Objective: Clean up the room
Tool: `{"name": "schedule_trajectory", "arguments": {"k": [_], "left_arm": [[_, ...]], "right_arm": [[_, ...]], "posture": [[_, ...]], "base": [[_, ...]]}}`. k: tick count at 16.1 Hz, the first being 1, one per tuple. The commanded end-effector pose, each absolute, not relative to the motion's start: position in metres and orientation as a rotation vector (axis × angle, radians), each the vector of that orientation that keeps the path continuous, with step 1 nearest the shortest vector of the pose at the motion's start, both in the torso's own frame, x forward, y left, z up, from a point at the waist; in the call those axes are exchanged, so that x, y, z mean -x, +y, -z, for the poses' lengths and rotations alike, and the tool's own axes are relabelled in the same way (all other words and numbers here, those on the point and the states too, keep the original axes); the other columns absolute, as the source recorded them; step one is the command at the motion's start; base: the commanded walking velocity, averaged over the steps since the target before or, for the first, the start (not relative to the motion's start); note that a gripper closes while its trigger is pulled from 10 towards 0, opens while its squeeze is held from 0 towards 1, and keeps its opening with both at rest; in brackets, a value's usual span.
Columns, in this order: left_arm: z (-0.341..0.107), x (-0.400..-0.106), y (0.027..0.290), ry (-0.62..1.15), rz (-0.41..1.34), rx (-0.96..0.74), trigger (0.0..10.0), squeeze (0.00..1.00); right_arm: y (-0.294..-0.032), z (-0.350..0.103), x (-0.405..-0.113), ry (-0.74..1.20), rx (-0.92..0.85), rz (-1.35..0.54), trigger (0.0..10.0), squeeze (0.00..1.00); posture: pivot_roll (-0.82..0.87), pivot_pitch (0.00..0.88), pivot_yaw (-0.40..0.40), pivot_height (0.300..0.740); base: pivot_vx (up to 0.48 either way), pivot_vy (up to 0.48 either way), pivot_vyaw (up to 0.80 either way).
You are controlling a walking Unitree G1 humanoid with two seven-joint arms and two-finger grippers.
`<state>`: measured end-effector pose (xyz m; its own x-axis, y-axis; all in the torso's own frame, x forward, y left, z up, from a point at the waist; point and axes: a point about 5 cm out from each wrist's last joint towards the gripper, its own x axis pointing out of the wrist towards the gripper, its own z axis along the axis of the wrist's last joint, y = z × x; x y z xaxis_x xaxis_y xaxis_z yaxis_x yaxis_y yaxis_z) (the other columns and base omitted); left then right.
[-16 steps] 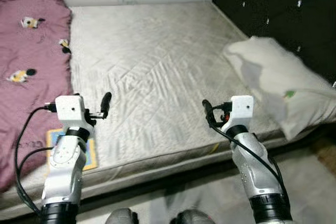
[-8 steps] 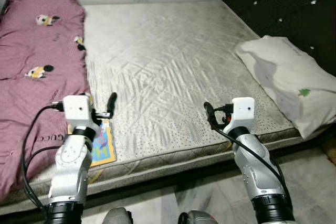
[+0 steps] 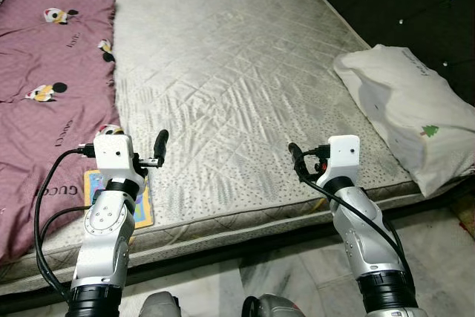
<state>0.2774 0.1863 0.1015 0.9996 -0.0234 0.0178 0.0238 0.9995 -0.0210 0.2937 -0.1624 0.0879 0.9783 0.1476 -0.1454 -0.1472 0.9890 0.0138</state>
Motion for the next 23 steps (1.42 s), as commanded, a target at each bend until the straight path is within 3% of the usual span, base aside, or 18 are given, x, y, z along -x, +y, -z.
{"name": "schedule_trajectory", "arguments": {"k": [1, 8, 13, 23], "left_arm": [[-0.101, -0.279, 0.185, -0.017, 0.02, 0.012, 10.0, 0.0], [-0.098, -0.275, 0.181, -0.004, 0.046, 0.03, 10.0, 0.0], [-0.101, -0.277, 0.174, -0.017, 0.115, 0.048, 10.0, 0.0], [-0.096, -0.276, 0.175, 0.008, 0.09, 0.049, 10.0, 0.0]], "right_arm": [[-0.166, -0.089, -0.296, 0.143, 0.007, -0.144, 10.0, 0.0], [-0.168, -0.095, -0.295, 0.12, 0.008, -0.121, 10.0, 0.0], [-0.168, -0.092, -0.293, 0.134, -0.028, -0.102, 10.0, 0.0], [-0.169, -0.091, -0.293, 0.136, -0.028, -0.103, 10.0, 0.0]], "posture": [[0.04, 0.042, -0.102, 0.74], [-0.01, 0.067, -0.075, 0.74], [-0.01, 0.065, -0.063, 0.74], [0.0, 0.056, -0.072, 0.74]], "base": [[0.0, 0.0, 0.0], [0.0, 0.0, 0.6], [0.05, 0.0, 0.0], [0.194, 0.0, 0.0]]}}
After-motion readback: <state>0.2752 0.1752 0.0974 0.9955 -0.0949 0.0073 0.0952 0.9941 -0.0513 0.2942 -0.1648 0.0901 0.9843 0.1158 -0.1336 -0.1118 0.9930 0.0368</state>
